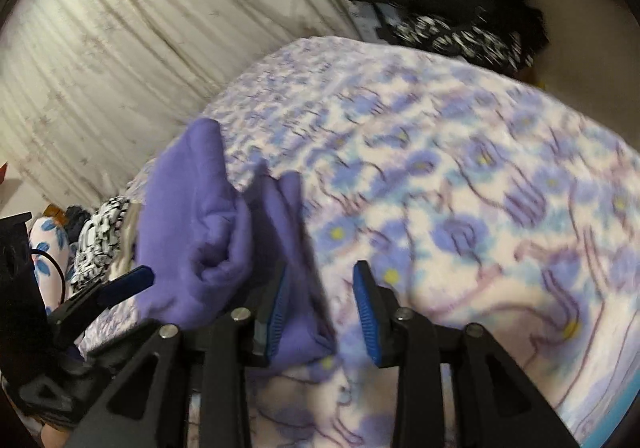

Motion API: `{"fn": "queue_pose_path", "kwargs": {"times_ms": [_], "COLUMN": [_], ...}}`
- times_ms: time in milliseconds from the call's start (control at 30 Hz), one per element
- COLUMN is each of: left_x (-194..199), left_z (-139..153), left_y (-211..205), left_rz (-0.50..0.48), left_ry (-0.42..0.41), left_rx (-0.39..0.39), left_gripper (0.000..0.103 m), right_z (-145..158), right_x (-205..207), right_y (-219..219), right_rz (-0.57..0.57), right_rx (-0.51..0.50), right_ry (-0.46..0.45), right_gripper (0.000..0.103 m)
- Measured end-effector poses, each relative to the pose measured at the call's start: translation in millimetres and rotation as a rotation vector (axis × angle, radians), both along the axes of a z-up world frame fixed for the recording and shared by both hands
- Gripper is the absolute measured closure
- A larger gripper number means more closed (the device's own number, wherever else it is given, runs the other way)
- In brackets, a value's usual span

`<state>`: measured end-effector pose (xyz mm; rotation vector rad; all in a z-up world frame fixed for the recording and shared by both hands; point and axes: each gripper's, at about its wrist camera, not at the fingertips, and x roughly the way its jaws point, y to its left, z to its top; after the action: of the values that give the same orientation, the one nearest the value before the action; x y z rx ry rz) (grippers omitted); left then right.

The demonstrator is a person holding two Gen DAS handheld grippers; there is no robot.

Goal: Fold large clothes

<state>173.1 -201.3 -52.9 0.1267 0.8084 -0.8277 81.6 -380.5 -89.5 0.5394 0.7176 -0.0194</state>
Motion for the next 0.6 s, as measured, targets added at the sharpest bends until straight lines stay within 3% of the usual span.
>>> {"fn": "queue_pose_path", "kwargs": {"times_ms": [100, 167, 233, 367, 533, 600], "left_x": [13.1, 27.3, 53.3, 91.6, 124.1, 137.0], "left_z": [14.1, 12.8, 2.4, -24.4, -47.6, -54.8], "left_y": [34.1, 52.4, 73.9, 97.5, 101.3, 104.8], "left_rz": [0.115, 0.198, 0.297, 0.358, 0.383, 0.385], "left_ry": [-0.036, -0.045, -0.002, 0.118, 0.158, 0.19], "left_rx": [-0.007, 0.027, 0.087, 0.11, 0.11, 0.074], "left_gripper": [0.017, 0.017, 0.017, 0.023, 0.026, 0.026], "right_z": [22.9, 28.5, 26.3, 7.6, -22.1, -33.1], "right_x": [17.1, 34.2, 53.3, 94.9, 135.4, 146.6], "right_y": [12.2, 19.7, 24.6, 32.2, 38.2, 40.6], "right_rz": [0.102, 0.177, 0.235, 0.31, 0.384, 0.412], "right_rx": [0.007, 0.021, 0.054, 0.078, 0.118, 0.135], "right_ry": [-0.044, -0.032, 0.0, 0.102, 0.219, 0.251], "right_gripper": [0.054, 0.053, 0.053, 0.053, 0.053, 0.062]}}
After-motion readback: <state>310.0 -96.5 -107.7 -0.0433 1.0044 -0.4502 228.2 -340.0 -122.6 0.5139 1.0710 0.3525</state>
